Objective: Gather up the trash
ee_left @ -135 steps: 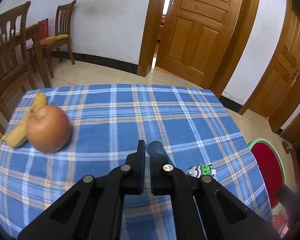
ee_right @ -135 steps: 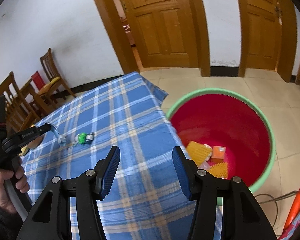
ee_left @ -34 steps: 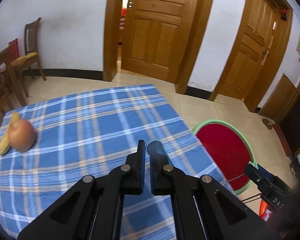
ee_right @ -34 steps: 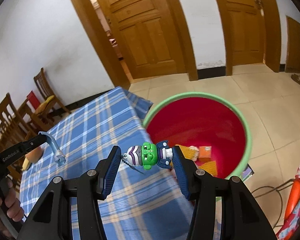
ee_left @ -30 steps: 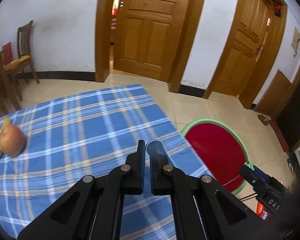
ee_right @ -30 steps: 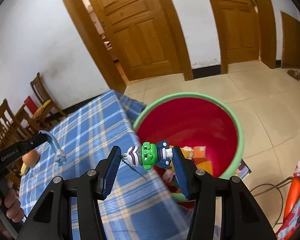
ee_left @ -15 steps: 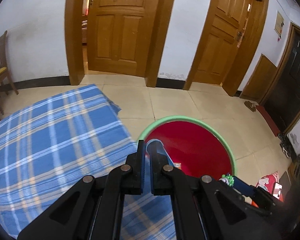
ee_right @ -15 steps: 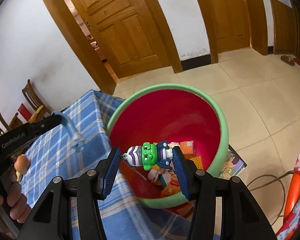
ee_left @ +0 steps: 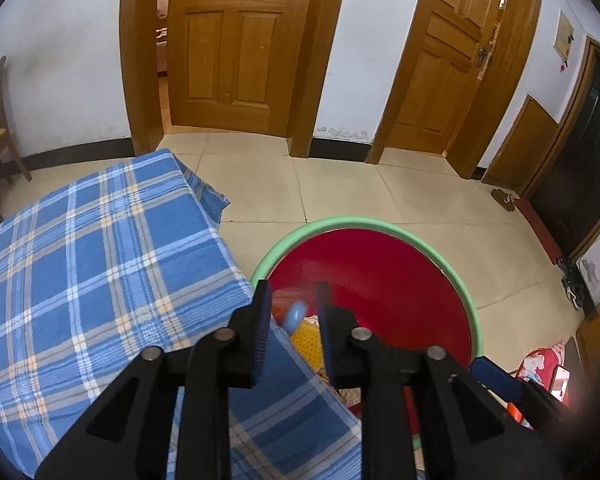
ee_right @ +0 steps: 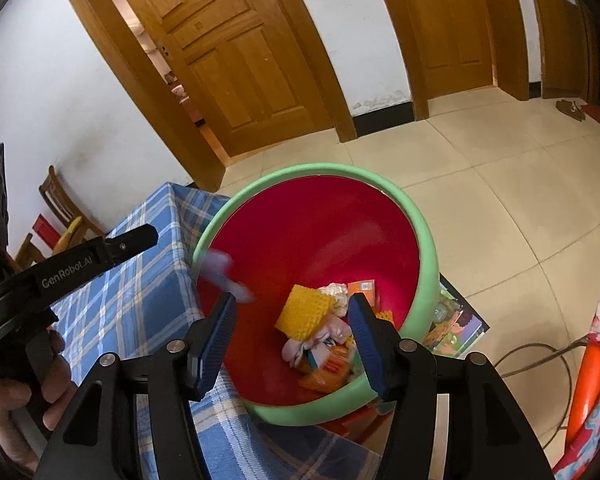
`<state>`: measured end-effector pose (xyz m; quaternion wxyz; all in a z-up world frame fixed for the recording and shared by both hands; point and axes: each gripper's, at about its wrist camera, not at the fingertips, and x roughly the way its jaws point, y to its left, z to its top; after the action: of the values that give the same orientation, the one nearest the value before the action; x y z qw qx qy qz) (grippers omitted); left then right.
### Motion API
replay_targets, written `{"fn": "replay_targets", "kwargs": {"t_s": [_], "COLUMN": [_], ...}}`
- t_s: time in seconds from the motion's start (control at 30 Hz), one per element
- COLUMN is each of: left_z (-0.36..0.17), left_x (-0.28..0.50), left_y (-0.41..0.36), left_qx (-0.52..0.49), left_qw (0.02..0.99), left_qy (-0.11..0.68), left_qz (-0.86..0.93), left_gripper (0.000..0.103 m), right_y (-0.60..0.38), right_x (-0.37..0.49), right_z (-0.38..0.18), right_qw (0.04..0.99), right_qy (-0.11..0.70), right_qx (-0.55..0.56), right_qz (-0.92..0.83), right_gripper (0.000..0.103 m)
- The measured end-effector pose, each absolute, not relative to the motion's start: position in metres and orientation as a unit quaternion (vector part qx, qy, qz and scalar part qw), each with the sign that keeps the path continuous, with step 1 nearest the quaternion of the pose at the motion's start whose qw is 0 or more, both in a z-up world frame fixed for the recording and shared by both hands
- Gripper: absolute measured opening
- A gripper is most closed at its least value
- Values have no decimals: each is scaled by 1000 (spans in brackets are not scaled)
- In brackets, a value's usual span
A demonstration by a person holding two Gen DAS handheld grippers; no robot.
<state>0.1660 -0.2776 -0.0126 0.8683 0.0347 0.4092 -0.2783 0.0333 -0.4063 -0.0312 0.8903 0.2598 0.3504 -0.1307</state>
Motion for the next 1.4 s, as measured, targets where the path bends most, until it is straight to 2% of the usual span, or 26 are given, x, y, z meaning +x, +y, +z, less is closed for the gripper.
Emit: {"fn": "replay_targets", "kwargs": {"t_s": [0.23,0.3,0.53,0.7,0.77,0.97,1.03,1.27,1.4], "left_z": [-1,3,15,25,27,33,34,42,47], "left_x": [154,147,126,112,104,80,71,37,25], "left_y": [-257,-246,-201,-163,-149,-114,-106,-85,-73], "left_qx": [32,31,27,22,19,11,12,16,7], "left_qw": [874,877,890,903,907,914,916,924,929], "left_qy": [404,403,397,385,383,381,378,366,357], "left_qz": [-267,-261,-224,-186,-172,-140,-133,-110,-97], "left_gripper": [24,28,38,58,63,67,69,81,82], "right_y": [-391,-384,-350,-319,-307,-280,-272,-251,-242], "right_x": [29,26,21,16,12,-2,-8,-25,-30], "right_z": [-21,-16,-2,10,14,21,24,36,42], "right_qw": [895,899,909,918,921,927,930,939,944], "right_qy": [351,347,344,342,342,339,334,317,309], "right_qx": [248,243,218,190,179,153,144,125,115], "right_qz": [-119,-112,-85,-66,-59,-51,-49,-36,-31], "right_gripper": [63,71,72,73,74,74,81,82,82]}}
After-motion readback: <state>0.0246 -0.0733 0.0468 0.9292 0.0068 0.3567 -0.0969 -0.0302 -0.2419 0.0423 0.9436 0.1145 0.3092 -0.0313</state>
